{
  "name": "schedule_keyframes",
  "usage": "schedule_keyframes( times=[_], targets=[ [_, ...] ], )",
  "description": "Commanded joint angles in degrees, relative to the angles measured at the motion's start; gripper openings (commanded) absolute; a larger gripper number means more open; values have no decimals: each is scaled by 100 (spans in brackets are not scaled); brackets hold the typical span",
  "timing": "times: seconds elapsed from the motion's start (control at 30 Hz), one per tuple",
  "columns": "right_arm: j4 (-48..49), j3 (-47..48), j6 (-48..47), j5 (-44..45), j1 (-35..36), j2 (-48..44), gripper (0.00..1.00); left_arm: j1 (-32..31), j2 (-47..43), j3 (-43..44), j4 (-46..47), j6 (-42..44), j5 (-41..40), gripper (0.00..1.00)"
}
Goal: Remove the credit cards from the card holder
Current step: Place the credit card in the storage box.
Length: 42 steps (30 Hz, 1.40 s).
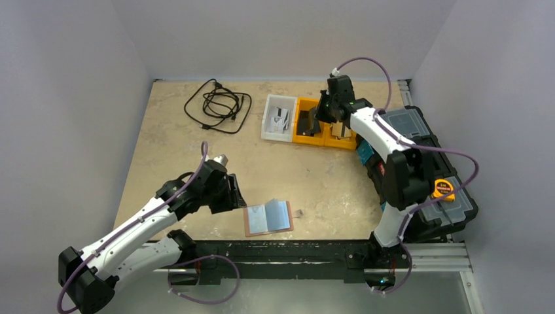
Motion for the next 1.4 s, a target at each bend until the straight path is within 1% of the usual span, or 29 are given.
schedule_keyframes(
  times=[0.0,0.1,0.2,0.23,0.33,0.4,0.53,0.57,0.77,0.87,0.93,1.07,1.2,1.37],
  targets=[
    [-149,859,-279,72,-63,714,0,32,-270,91,-167,70,1,52],
    [-173,1295,-298,-78,-96,1173,0,25,-392,65,-259,67,-2,52],
    [-405,1717,-298,-41,-143,1585,0,25,-444,62,-333,63,-10,52],
    [-466,1808,-306,-62,-147,1670,5,21,-471,55,-344,58,-11,52],
    [-534,1869,-316,-29,-148,1718,28,32,-531,44,-343,48,-11,52],
    [-564,1837,-324,0,-145,1635,39,28,-525,44,-338,43,-11,52],
    [-734,1702,-361,38,-146,1314,47,27,-474,73,-316,72,-40,52],
    [-760,1624,-368,187,-142,1201,49,26,-460,78,-303,75,-56,52],
    [-756,826,-322,77,-31,322,50,45,-383,155,-322,93,-172,53],
    [-564,49,-245,76,240,-323,50,79,-366,159,-334,72,-172,52],
    [-428,-464,-160,78,472,-725,50,106,-351,169,-401,45,-355,53],
    [-242,-1241,88,123,1169,-1487,50,235,-312,176,-587,1,-598,53],
    [2,-1911,575,135,1888,-2126,50,395,-210,185,-699,-23,-658,52],
    [156,-2343,1149,346,2989,-2583,49,601,-50,161,-673,-38,-539,53]
  ],
)
